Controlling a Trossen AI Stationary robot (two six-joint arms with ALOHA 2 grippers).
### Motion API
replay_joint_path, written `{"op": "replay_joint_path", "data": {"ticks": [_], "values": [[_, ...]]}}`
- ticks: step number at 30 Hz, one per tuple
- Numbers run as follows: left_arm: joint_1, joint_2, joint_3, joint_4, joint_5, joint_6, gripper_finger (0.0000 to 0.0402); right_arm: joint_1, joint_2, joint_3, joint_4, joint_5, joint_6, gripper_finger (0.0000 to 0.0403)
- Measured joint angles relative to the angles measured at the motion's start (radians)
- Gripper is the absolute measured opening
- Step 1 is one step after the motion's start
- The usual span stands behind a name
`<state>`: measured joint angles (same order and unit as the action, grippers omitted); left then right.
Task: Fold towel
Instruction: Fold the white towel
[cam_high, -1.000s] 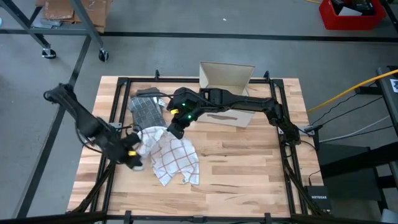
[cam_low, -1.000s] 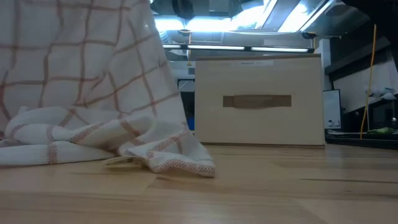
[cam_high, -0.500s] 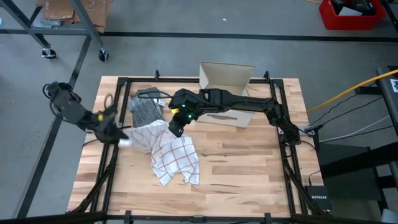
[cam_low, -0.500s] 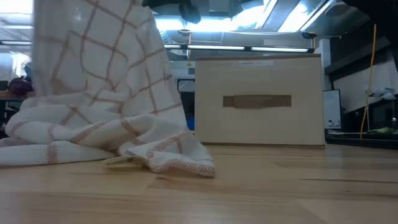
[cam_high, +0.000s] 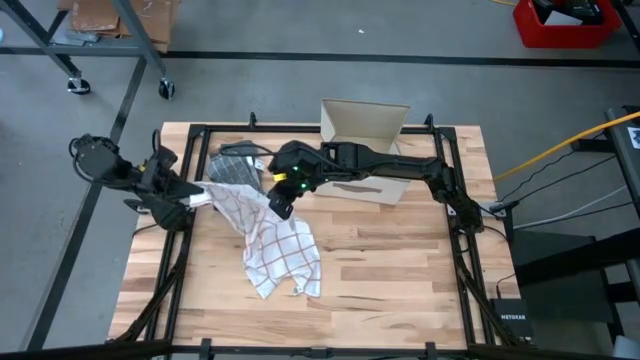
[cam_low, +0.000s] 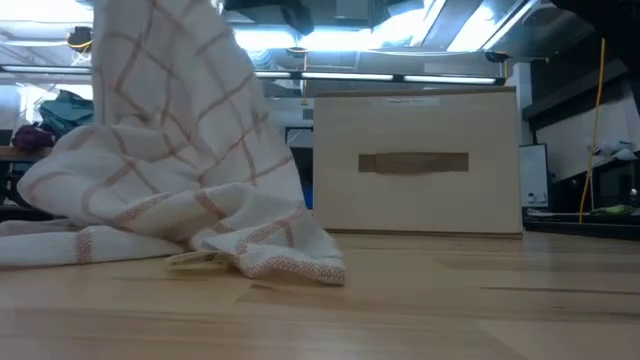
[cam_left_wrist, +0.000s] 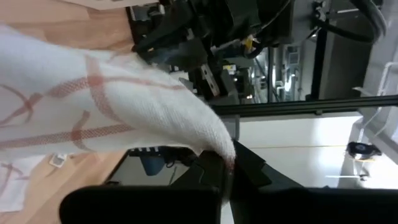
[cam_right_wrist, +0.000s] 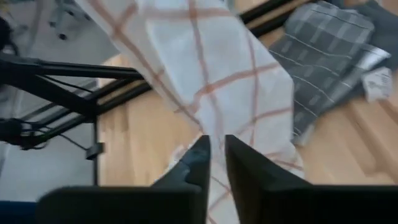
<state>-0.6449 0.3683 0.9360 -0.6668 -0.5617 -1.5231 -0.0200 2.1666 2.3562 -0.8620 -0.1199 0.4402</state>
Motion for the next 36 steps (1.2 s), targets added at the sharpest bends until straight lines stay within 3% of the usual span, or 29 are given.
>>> {"op": "replay_joint_path", "data": {"ticks": [9,13,21,27,31,36], "values": [[0.0,0.002,0.0,0.015,0.0,0.006,0.0,0.0,0.002,0.0,0.172,-0.017,0.114,0.0183],[0.0,0.002,0.0,-0.021,0.0,-0.01,0.0,0.009,0.002,0.0,0.322,-0.03,0.114,0.0223],[0.0,0.013,0.0,-0.033,-0.013,-0.04,0.0,0.076,0.026,0.0,0.618,0.013,-0.154,0.0236],[0.0,0.053,0.0,-0.027,-0.054,-0.069,0.0,0.114,0.039,0.0,0.633,0.156,-0.187,0.0236],[0.0,0.102,0.0,0.004,-0.129,-0.088,0.0,0.127,0.045,0.0,0.636,0.165,-0.186,0.0237],[0.0,0.176,0.0,0.156,-0.173,-0.062,0.0,0.142,0.048,0.0,0.632,0.186,-0.185,0.0237]]}}
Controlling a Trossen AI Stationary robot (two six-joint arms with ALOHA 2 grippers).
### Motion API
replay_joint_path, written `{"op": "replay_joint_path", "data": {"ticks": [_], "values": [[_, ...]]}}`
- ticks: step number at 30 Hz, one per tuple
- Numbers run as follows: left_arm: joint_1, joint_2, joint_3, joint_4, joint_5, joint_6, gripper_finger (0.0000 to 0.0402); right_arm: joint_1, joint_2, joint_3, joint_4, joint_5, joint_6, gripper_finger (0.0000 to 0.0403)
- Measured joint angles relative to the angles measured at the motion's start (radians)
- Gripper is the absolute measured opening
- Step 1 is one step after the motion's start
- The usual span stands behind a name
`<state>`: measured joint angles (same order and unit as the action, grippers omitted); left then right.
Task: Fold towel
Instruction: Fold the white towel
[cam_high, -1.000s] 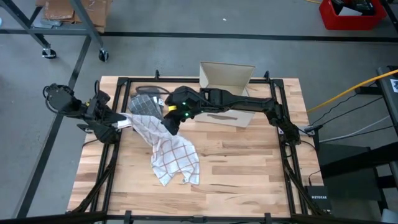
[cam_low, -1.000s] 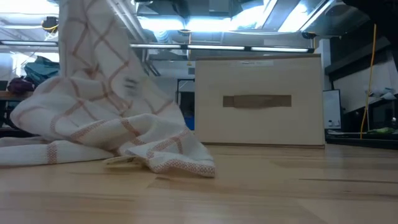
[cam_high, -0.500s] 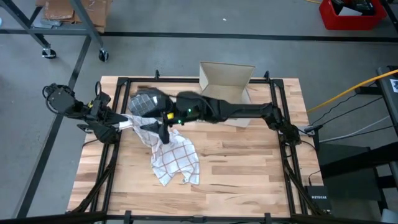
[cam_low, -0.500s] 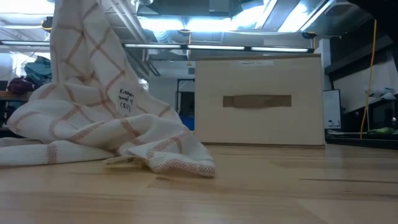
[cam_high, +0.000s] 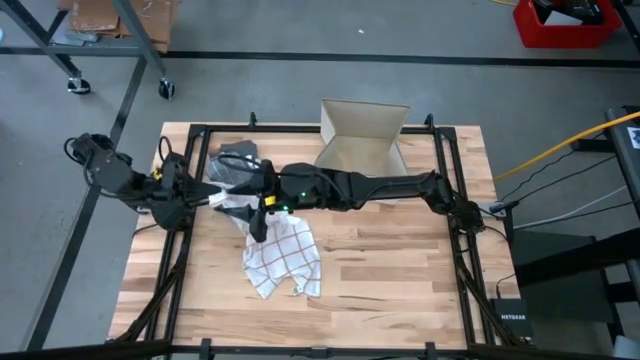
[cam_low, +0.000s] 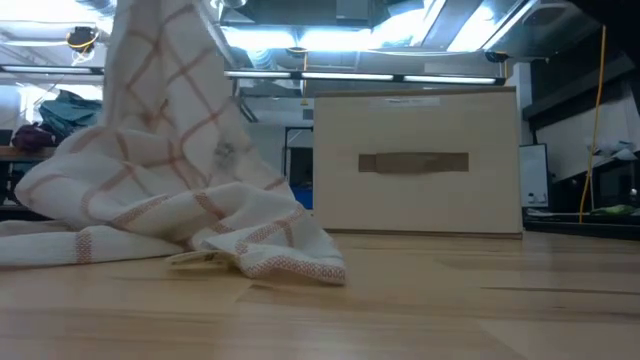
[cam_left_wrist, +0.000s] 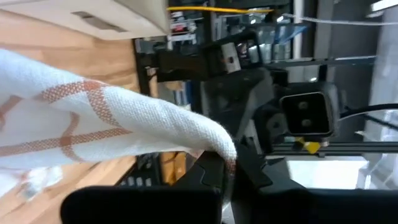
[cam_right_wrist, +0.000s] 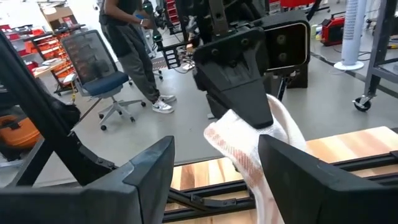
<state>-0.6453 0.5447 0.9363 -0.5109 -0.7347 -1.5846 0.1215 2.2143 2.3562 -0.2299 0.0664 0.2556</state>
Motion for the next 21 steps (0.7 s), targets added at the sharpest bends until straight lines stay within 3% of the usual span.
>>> {"op": "replay_joint_path", "data": {"ticks": [8,12,17,21], "values": [[0.034,0.08,0.0,0.178,-0.012,0.039,0.0,0.022,-0.002,0.0,0.021,0.029,0.01,0.0237],[0.055,0.073,0.0,0.398,0.0,0.097,0.0,0.042,-0.002,0.0,0.04,-0.006,0.031,0.0237],[0.068,0.021,0.0,0.649,0.126,0.208,0.0,0.065,-0.012,-0.001,0.079,-0.07,0.031,0.0237],[0.068,-0.029,0.003,0.672,0.217,0.173,0.0,0.069,-0.026,0.0,0.123,-0.076,0.031,0.0237]]}}
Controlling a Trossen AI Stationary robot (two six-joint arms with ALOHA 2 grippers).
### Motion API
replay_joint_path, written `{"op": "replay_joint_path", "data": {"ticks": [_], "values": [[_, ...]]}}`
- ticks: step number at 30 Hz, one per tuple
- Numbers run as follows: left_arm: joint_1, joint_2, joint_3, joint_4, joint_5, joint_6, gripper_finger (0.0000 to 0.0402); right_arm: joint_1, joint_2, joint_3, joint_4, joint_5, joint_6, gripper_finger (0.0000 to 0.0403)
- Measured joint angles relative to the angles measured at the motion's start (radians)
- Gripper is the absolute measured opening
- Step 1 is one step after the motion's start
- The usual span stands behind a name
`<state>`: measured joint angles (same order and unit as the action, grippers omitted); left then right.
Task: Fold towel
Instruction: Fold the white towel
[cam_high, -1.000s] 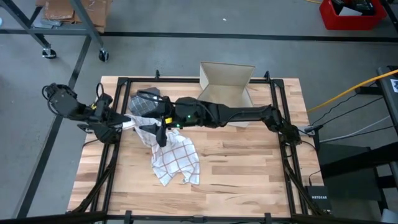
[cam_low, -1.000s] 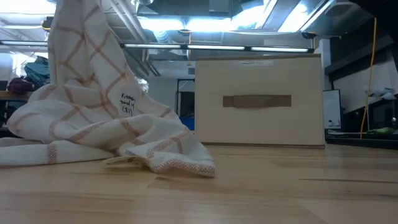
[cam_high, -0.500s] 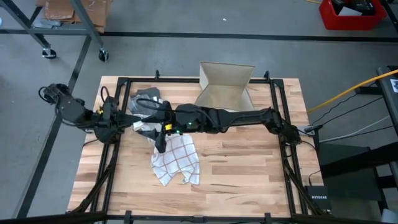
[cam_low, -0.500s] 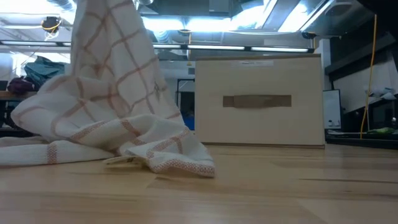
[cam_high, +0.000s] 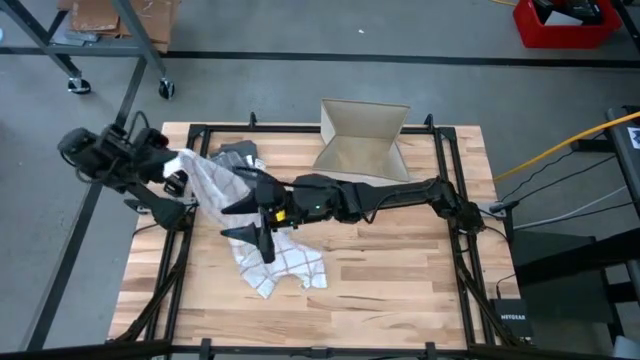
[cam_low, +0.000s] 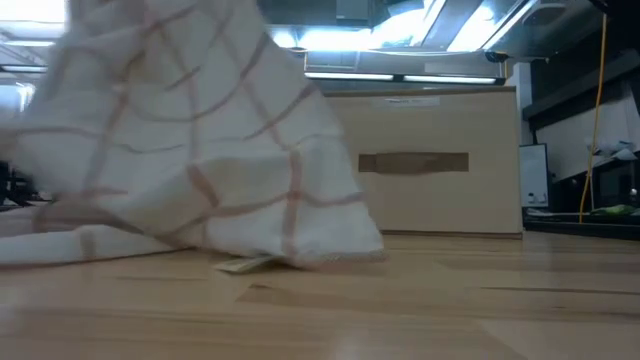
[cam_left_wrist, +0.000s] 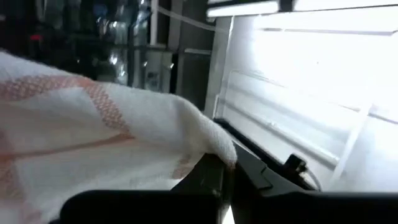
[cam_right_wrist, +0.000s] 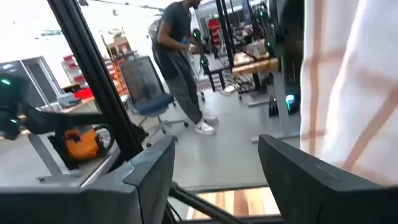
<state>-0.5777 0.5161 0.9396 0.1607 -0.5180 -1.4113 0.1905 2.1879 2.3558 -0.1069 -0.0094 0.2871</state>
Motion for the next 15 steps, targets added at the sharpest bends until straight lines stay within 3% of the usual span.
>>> {"op": "replay_joint_path", "data": {"ticks": [8,11,15], "values": [[0.0,-0.033,-0.001,-0.097,0.071,-0.052,0.0,-0.002,-0.012,0.0,0.152,0.038,-0.003,0.0237],[0.0,-0.018,-0.002,-0.211,0.101,-0.126,0.0,-0.003,-0.012,0.0,0.155,0.114,-0.004,0.0237],[0.0,0.008,-0.003,-0.346,0.144,-0.225,0.0,-0.003,-0.012,0.0,0.155,0.132,-0.014,0.0237]]}}
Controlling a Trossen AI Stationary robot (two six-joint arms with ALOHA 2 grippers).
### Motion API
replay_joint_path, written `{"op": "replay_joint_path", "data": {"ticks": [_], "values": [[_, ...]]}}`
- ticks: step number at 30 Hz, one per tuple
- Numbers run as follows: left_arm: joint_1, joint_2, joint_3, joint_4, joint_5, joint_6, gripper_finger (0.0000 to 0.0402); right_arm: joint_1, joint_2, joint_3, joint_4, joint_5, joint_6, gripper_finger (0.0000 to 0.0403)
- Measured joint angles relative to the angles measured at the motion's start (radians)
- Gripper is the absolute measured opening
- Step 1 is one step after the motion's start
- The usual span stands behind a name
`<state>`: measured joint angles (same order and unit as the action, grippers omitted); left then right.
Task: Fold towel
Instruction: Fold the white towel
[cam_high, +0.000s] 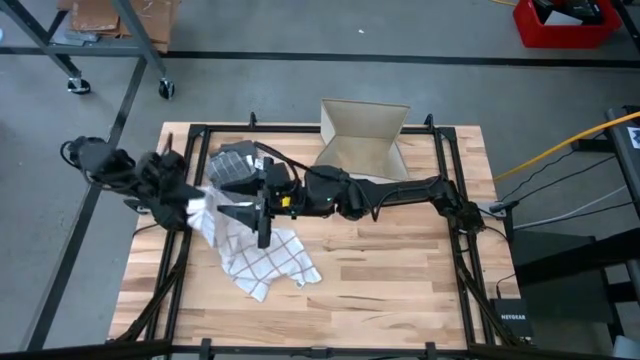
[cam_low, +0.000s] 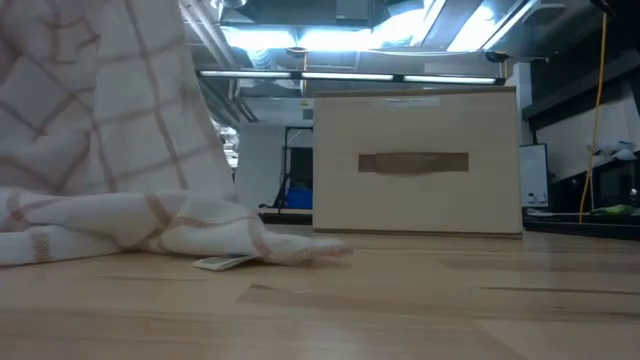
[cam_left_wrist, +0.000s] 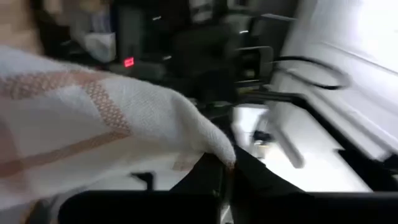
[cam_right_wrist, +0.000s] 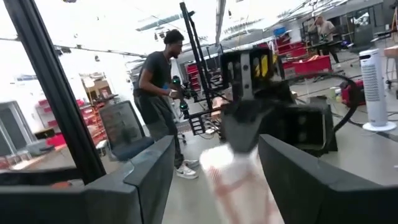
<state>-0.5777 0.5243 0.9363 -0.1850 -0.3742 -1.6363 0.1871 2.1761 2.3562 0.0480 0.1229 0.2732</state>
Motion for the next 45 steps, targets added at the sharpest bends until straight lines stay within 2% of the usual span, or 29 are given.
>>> {"op": "replay_joint_path", "data": {"ticks": [7,12,17,22,26,32,34,37,45], "values": [[0.0,0.078,0.0,-0.07,0.12,-0.116,0.0,0.003,0.0,0.0,-0.085,-0.011,-0.113,0.0237],[0.003,0.141,0.0,-0.069,0.14,-0.189,0.0,0.003,0.0,0.0,-0.167,-0.077,-0.23,0.0237],[0.052,0.191,0.0,-0.068,0.131,-0.197,0.0,0.01,0.0,0.0,-0.235,-0.139,-0.206,0.0237],[0.133,0.19,0.0,-0.068,0.126,-0.197,0.0,0.048,0.0,0.0,-0.291,-0.138,-0.139,0.0237],[0.193,0.177,0.0,-0.053,0.125,-0.197,0.0,0.092,0.0,0.0,-0.295,-0.037,-0.151,0.0237],[0.22,0.184,0.0,0.019,0.126,-0.197,0.0,0.113,0.0,0.0,-0.3,0.269,-0.206,0.0237],[0.226,0.187,0.0,0.033,0.124,-0.193,0.0,0.113,0.0,0.0,-0.3,0.337,-0.222,0.0237],[0.233,0.189,0.0,0.054,0.125,-0.179,0.0,0.115,0.0,0.0,-0.287,0.378,-0.228,0.0237],[0.264,0.173,0.0,0.071,0.128,-0.158,0.0,0.133,0.0,0.0,-0.278,0.389,-0.227,0.0237]]}}
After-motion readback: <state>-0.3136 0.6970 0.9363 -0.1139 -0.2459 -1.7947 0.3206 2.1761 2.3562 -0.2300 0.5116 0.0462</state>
